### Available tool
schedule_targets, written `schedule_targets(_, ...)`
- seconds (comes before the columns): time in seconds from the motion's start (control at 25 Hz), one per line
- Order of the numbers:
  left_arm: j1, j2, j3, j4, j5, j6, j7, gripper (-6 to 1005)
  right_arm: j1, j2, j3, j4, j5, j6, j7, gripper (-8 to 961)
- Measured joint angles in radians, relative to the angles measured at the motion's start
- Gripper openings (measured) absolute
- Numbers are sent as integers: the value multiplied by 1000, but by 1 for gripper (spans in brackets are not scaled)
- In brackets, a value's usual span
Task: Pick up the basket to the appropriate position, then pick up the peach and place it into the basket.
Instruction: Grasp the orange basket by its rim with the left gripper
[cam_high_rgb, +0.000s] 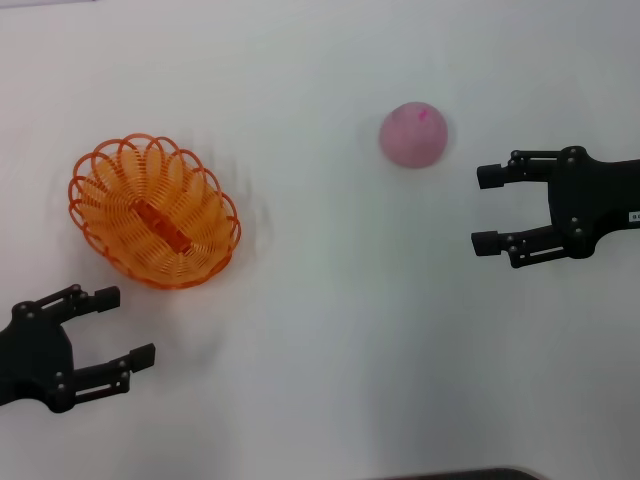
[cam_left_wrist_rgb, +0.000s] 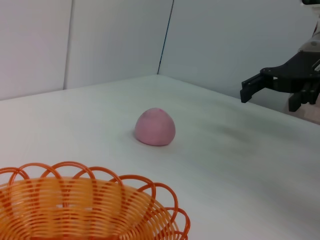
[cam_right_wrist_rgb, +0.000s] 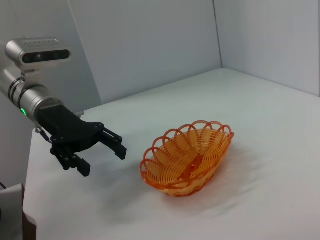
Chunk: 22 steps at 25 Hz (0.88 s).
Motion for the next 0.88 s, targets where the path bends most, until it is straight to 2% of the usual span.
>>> schedule_targets(0.32,-26,2,-2,99,-7,122,-120,840,4,1,-1,-2,0,0,1,911)
schedule_targets(0.4,-57,4,-2,186,-9,190,-221,840,5,1,-1,-2,0,1,1,911)
schedule_targets(0.6,-102,7,4,262,-2,217,-314,839,8,2,-1,-2,0,2,1,909)
schedule_targets(0.88,-174,38,7,277,2,220,-422,840,8,3,-2,1,0,3,0,907)
